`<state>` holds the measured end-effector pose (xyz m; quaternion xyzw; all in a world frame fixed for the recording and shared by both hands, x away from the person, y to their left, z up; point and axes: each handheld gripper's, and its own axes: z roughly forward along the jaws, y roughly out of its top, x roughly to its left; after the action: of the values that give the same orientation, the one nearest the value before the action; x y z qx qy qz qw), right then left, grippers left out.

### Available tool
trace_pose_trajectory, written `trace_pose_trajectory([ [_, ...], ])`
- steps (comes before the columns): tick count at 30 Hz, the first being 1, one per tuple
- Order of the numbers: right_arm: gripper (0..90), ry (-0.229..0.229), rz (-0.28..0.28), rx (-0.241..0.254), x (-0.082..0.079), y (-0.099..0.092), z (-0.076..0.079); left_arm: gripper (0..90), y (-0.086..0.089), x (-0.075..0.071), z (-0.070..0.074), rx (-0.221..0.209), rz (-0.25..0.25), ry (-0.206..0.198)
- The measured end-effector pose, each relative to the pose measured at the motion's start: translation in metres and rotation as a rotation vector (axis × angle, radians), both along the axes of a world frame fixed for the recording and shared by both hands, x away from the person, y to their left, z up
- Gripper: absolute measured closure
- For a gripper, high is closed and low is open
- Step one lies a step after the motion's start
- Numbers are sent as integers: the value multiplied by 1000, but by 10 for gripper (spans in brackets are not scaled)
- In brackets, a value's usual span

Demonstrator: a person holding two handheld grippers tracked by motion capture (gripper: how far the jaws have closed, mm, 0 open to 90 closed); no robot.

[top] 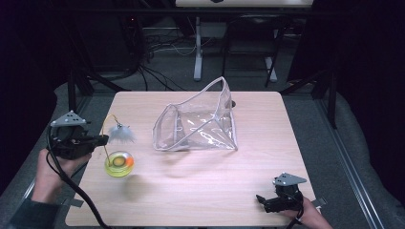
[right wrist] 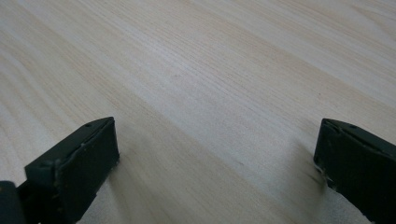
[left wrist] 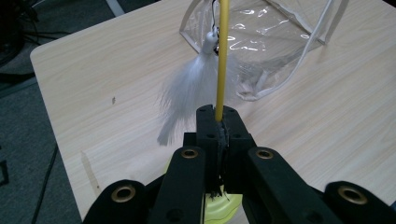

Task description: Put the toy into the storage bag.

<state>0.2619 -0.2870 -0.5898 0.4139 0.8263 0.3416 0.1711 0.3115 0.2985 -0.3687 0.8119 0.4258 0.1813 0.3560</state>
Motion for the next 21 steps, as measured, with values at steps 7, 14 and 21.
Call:
trace_pose_trajectory([
  [7, 0, 0, 0, 0, 0, 0, 0, 885, -5, 3, 6, 6, -11, -9],
  [14, 0, 1, -3, 1, 0, 0, 0, 885, -7, 7, 11, 4, -13, -14],
  [21, 0, 1, -3, 1, 0, 0, 0, 885, -9, 10, 17, 2, -13, -28],
])
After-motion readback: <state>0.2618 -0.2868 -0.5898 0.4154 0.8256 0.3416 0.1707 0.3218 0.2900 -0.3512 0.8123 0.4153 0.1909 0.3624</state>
